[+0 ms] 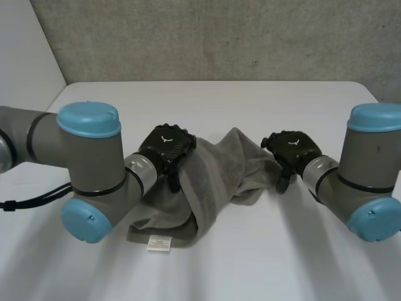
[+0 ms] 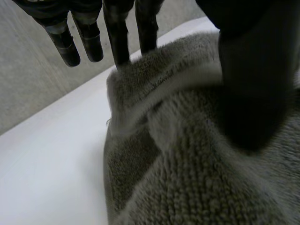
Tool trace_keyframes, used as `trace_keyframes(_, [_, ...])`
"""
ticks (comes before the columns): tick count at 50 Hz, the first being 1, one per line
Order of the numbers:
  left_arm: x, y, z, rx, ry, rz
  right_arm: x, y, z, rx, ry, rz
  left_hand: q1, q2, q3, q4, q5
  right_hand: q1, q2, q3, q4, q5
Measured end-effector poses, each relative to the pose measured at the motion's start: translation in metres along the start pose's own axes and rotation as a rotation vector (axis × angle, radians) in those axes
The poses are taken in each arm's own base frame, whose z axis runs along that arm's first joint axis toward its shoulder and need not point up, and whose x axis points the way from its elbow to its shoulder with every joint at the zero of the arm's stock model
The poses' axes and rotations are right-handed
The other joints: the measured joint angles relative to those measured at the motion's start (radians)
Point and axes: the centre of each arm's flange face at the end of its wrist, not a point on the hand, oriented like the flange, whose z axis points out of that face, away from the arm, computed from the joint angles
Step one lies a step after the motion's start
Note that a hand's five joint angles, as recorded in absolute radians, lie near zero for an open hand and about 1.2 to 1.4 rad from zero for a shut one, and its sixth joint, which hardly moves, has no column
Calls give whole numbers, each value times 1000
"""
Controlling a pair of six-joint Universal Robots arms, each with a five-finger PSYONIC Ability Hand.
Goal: Fold the towel.
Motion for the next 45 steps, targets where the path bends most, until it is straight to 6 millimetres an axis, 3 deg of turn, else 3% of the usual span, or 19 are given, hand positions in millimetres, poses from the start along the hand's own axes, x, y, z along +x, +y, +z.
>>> trace_keyframes(5, [0,6,9,-9,2,-4,-5,12,15,-21,-28,4,722,768,0,0,749,418,433,0,0,450])
trace_keyframes(6, [-1,6,9,-6,0,-6,-6,14,17,-23,-35,5,779,815,0,0,831,524,544,0,0,542])
trace_keyframes(9, [-5,1,9,12,-14,-10,-6,16,22,-21,-60,5,784,816,0,0,851,801,805,0,0,827])
trace_keyframes(12, [-10,-9,4,40,-31,-13,-6,14,23,-12,-89,3,784,816,0,0,851,951,920,0,0,966])
trace_keyframes(24, [-44,-40,-31,108,-119,-17,12,-26,-20,1,-219,-111,788,816,0,0,851,951,920,0,0,968])
trace_keyframes(27, [-53,-43,-31,121,-138,-16,15,-34,-21,11,-220,-173,788,816,0,0,851,951,922,0,0,968])
trace_keyframes(31, [-64,-45,-19,154,-145,-12,23,-48,-7,48,-184,-226,788,816,0,0,851,952,922,0,0,968])
trace_keyframes(35, [-74,-52,0,229,-147,0,34,-77,15,132,-98,-239,788,816,0,0,851,952,922,0,0,968])
trace_keyframes(40, [-86,-82,14,400,-174,22,41,-121,35,272,19,-227,788,816,0,0,851,957,922,0,0,968])
trace_keyframes(41, [-90,-97,13,471,-186,25,42,-134,38,318,54,-218,789,816,0,0,851,957,922,0,0,968])
trace_keyframes(43, [-94,-114,9,551,-198,21,45,-154,37,387,92,-190,794,816,0,0,851,957,922,0,0,968])
trace_keyframes(45, [-98,-136,-4,651,-208,6,49,-186,21,487,119,-131,794,816,0,0,851,961,922,0,0,968])
